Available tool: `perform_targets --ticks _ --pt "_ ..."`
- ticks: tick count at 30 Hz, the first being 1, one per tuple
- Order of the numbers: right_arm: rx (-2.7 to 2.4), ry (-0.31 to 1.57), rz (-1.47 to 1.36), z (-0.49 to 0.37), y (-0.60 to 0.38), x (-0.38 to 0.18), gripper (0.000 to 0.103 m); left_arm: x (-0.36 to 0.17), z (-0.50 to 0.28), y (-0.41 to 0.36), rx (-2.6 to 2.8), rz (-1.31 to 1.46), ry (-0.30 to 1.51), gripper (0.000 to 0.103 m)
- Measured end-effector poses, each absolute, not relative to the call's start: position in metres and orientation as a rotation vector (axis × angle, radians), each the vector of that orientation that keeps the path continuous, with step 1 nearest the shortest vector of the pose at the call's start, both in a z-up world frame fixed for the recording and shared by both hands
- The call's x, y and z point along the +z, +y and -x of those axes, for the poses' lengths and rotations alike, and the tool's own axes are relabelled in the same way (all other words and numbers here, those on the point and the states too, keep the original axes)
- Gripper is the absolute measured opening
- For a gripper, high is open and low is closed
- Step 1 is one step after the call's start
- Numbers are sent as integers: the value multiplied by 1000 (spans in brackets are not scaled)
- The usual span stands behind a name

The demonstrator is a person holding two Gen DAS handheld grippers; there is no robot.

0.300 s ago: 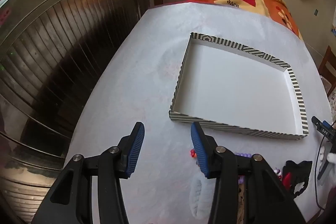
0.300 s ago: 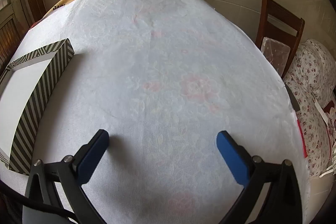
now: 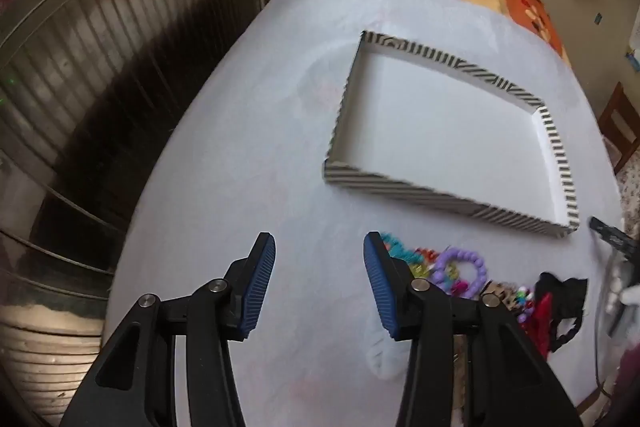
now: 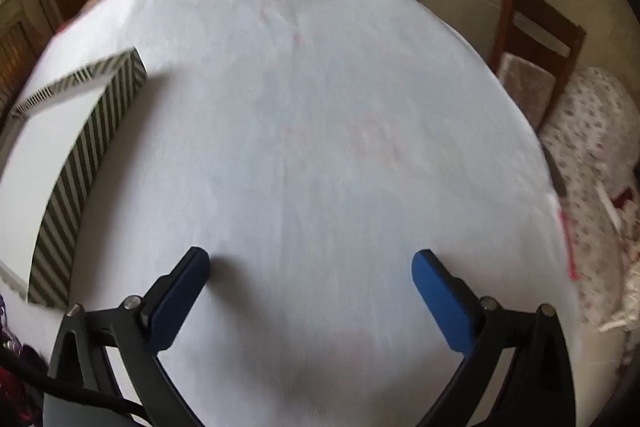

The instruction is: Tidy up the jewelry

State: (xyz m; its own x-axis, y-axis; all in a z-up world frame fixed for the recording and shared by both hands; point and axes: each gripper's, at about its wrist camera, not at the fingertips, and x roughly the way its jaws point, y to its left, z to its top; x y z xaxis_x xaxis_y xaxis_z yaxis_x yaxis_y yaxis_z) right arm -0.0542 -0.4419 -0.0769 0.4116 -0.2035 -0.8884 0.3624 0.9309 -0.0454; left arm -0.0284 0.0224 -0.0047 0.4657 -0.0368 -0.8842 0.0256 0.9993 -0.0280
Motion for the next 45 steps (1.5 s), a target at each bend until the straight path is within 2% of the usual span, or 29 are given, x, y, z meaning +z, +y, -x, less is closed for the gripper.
perform_targets --ticks 9,16,28,45 --pt "-240 986 -213 131 -374 9 102 14 52 17 -54 -15 1042 36" --pt "-147 914 -210 155 -306 45 102 30 67 6 -100 -32 980 36" --pt "-112 850 -61 161 -234 72 102 41 82 3 -159 -8 942 36" --pt "-40 878 -78 157 -223 70 102 35 83 7 -155 -30 956 36"
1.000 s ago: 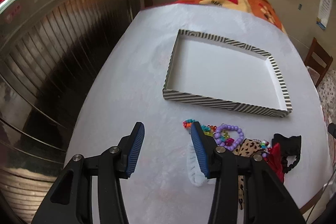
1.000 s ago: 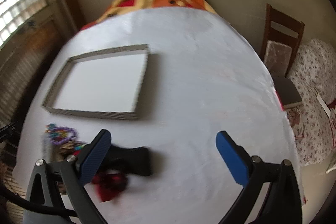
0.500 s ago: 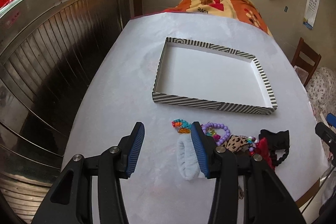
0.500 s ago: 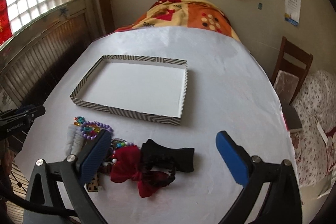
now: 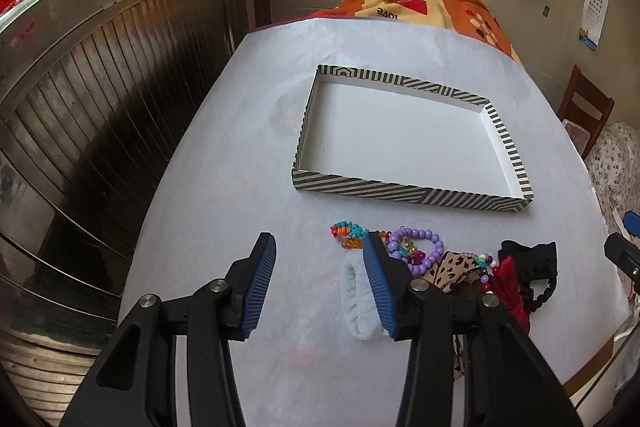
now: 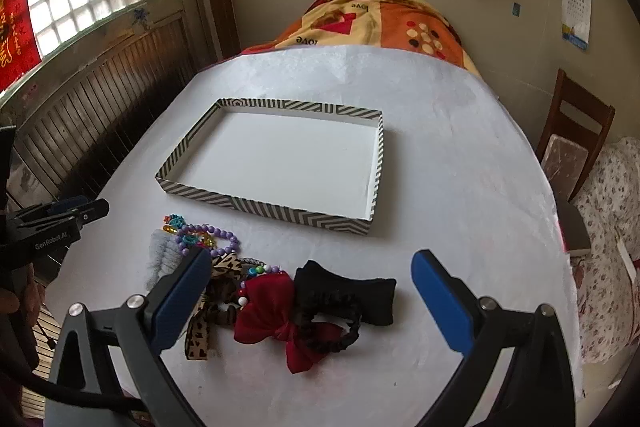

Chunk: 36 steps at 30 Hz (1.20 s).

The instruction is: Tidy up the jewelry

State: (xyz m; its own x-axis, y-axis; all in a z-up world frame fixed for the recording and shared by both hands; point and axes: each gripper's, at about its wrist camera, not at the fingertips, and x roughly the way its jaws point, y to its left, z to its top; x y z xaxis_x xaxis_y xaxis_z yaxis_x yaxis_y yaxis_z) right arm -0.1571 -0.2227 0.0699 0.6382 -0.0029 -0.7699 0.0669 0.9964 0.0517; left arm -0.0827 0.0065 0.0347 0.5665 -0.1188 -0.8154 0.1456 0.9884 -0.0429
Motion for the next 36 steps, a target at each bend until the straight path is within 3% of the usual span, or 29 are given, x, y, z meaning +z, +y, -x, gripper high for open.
perform_targets --ticks 36 --pt "-75 898 -30 155 -231 65 102 26 76 -2 -147 -28 990 36"
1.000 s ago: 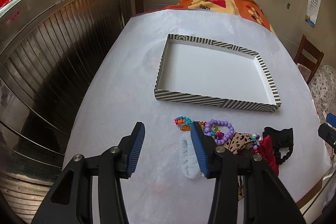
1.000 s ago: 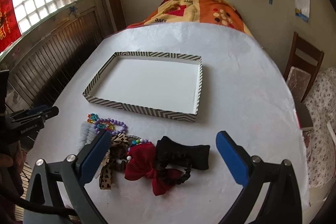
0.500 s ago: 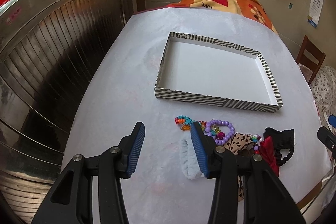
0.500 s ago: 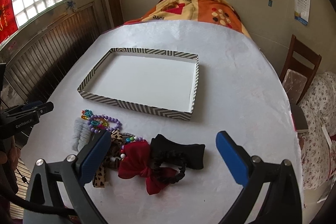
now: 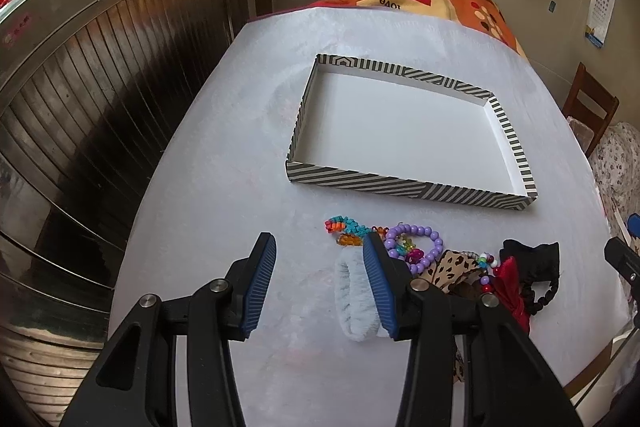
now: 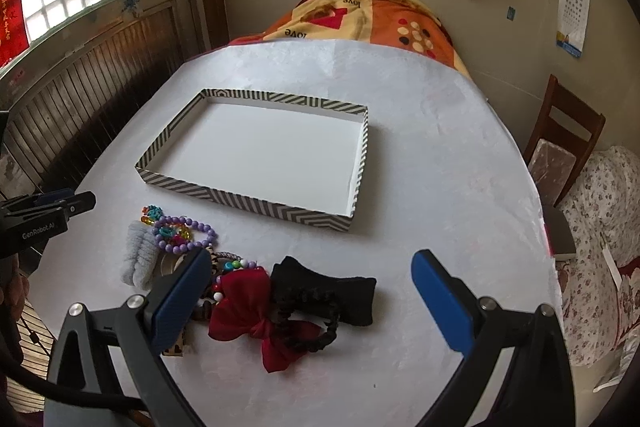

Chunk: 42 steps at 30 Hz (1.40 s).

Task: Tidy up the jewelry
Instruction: 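Grasp the light blue fuzzy scrunchie with the left tool while the right tool grasps the purple bead bracelet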

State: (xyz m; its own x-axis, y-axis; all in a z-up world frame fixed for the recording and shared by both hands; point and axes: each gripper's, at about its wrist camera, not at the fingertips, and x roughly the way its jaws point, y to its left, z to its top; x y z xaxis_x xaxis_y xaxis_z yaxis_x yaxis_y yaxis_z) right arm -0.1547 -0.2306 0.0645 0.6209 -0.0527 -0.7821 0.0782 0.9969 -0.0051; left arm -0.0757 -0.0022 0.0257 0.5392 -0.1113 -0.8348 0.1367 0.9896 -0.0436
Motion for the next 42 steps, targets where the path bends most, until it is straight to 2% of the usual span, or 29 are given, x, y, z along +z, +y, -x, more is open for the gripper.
perform_targets --ticks 15,22,28,31,32,37,40,42 --pt "-54 921 -25 157 -235 60 99 23 78 1 -161 9 1017 36" --pt "-45 944 -47 158 -244 54 99 12 74 15 -214 84 1095 36" --pt "25 968 -65 153 -243 47 92 -3 82 3 -270 54 1137 36" --pt "71 973 -53 142 -233 44 85 -13 83 -8 -304 48 1167 36" --pt "100 980 -52 136 -229 41 79 -15 83 -10 -314 52 1174 36" --pt "218 1000 -60 104 -209 30 75 -27 81 -24 -333 31 1204 36" --pt "278 1020 -28 86 -194 18 68 -35 78 -30 -341 26 1223 36" --pt "309 1051 -1 73 -182 6 55 -41 77 -33 -343 32 1238 36"
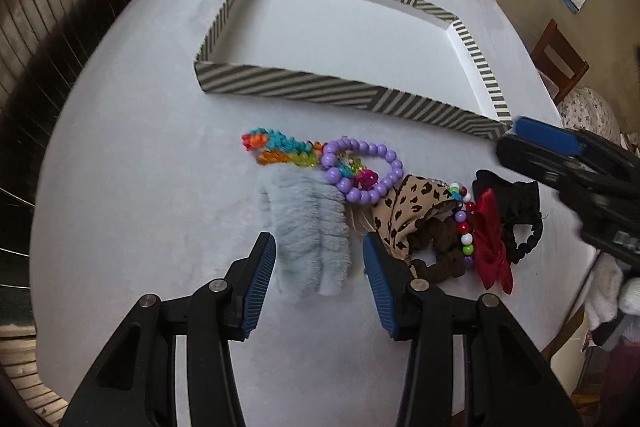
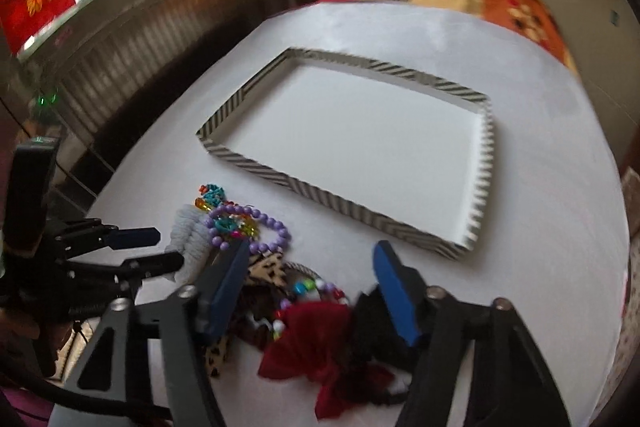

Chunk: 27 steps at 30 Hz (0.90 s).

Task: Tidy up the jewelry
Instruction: 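Grasp the light blue fuzzy scrunchie with the left tool while the right tool grasps the purple bead bracelet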

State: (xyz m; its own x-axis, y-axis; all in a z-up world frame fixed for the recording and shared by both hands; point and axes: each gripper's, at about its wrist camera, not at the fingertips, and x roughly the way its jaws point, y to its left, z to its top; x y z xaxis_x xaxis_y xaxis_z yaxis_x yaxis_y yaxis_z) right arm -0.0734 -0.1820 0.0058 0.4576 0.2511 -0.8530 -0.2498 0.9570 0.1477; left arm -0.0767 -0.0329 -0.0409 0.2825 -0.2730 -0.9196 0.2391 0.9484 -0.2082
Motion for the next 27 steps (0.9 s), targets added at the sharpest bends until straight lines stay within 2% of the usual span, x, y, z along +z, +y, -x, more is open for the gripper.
perform_targets --ticks 3,7,9,14,17,22,27 --pt "371 1103 22 58 -166 -13 44 -50 74 -33 -329 28 1258 36" --pt "407 1151 66 43 -149 -35 36 -59 70 -30 -320 44 1283 36" --pt "424 1182 86 35 -141 -47 26 -61 67 -26 -318 81 1278 36" --pt "442 1220 146 27 -128 -64 19 -63 63 -18 -317 129 1282 27" --pt "432 1212 164 26 -128 -66 10 -64 63 -18 -317 128 1276 22" --pt "446 1204 118 28 -134 -63 9 -57 66 -10 -332 174 1264 10" --pt "474 1114 20 36 -148 -21 9 -32 68 1 -335 187 1213 9"
